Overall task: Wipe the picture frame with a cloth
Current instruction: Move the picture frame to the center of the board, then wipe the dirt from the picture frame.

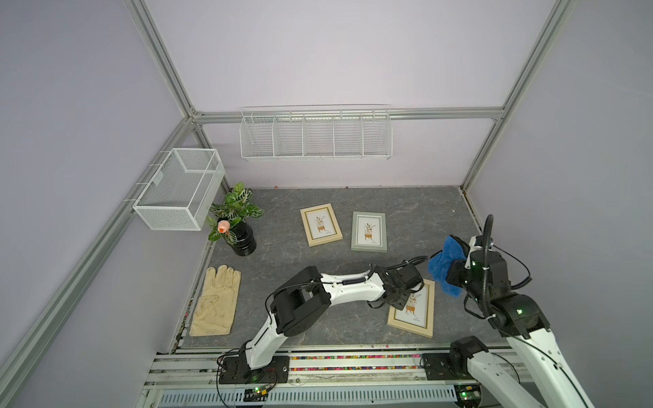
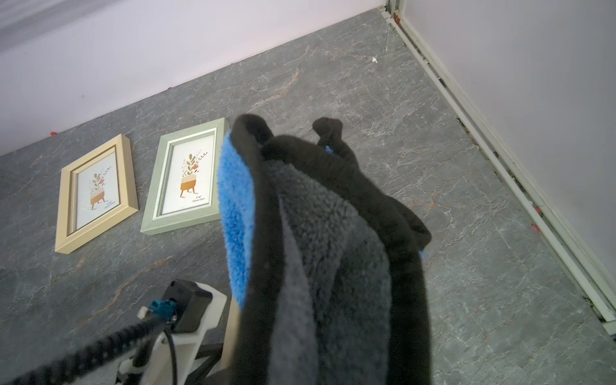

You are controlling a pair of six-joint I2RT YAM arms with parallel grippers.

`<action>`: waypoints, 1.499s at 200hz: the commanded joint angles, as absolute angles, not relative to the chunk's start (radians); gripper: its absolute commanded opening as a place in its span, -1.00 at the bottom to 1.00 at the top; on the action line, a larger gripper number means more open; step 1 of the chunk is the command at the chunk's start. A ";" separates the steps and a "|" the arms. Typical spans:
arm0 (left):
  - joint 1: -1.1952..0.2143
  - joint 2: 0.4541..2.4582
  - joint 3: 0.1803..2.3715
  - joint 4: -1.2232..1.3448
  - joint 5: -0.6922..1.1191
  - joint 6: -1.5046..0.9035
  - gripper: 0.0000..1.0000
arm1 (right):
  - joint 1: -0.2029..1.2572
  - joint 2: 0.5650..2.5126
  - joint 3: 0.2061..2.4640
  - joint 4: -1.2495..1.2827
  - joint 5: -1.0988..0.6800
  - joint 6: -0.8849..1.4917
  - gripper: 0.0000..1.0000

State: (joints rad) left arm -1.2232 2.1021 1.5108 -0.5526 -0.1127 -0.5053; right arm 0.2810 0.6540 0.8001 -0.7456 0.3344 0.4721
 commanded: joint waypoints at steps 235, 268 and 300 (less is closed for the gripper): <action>-0.921 1.654 0.760 -0.216 -0.132 -0.761 -0.27 | 0.765 1.458 0.912 -0.416 -0.020 0.610 -0.77; -0.921 1.679 0.725 -0.145 -0.101 -0.778 -0.52 | 0.784 1.577 0.956 -0.397 -0.026 0.641 -0.81; -0.920 1.697 0.695 -0.091 -0.094 -0.799 -0.62 | 0.781 1.736 1.044 -0.405 0.014 0.645 -0.87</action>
